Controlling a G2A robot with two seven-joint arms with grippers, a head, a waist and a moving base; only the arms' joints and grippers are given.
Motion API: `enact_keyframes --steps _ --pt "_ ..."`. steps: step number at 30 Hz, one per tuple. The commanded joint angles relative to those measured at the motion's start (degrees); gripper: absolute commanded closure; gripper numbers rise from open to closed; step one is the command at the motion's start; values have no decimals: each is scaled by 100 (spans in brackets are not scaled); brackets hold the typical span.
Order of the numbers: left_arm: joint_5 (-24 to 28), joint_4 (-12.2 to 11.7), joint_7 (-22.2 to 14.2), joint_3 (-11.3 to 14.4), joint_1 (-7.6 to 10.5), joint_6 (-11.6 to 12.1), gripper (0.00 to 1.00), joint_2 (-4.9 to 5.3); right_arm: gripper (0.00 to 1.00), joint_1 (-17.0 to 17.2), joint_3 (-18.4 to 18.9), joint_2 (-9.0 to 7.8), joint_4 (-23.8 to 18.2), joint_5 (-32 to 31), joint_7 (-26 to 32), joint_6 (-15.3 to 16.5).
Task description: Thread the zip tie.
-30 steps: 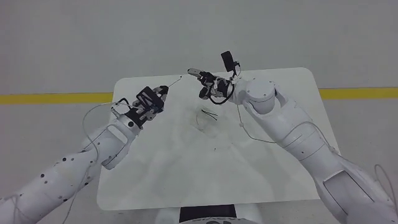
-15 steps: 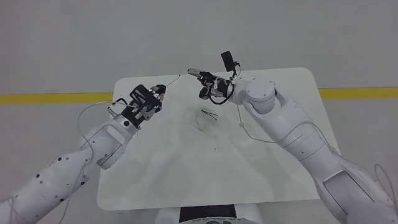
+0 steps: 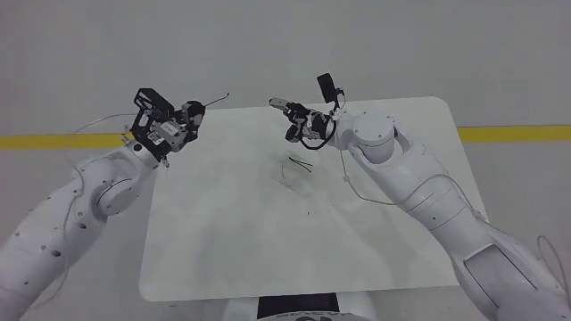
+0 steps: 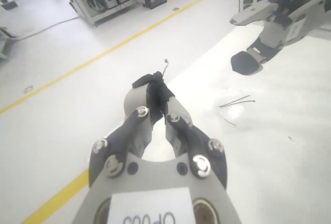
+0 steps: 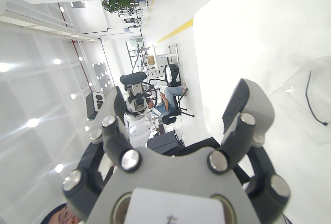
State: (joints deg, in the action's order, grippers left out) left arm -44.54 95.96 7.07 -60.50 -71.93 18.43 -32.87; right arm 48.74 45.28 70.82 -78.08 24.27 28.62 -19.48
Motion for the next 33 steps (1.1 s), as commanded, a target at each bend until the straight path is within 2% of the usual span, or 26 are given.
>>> enact_keyframes --steps 1,5,8,12,19,25,29,33 --pt "47 -102 61 -107 -77 105 100 34 0 0 0 0 0 0 0 0" --pt "545 10 267 -127 -272 105 100 110 0 0 0 0 0 0 0 0" --pt "948 116 390 -80 -351 105 100 193 0 0 0 0 0 0 0 0" --pt "1593 273 520 56 -447 105 100 381 0 0 0 0 0 0 0 0" --pt "2174 458 755 291 -535 105 100 759 0 0 0 0 0 0 0 0" --pt "2443 618 1084 570 -545 105 100 1044 0 0 0 0 0 0 0 0" --pt "2603 767 1336 847 -502 105 100 1243 0 0 0 0 0 0 0 0" --pt "2754 739 1550 1085 -430 105 100 1417 0 0 0 0 0 0 0 0"
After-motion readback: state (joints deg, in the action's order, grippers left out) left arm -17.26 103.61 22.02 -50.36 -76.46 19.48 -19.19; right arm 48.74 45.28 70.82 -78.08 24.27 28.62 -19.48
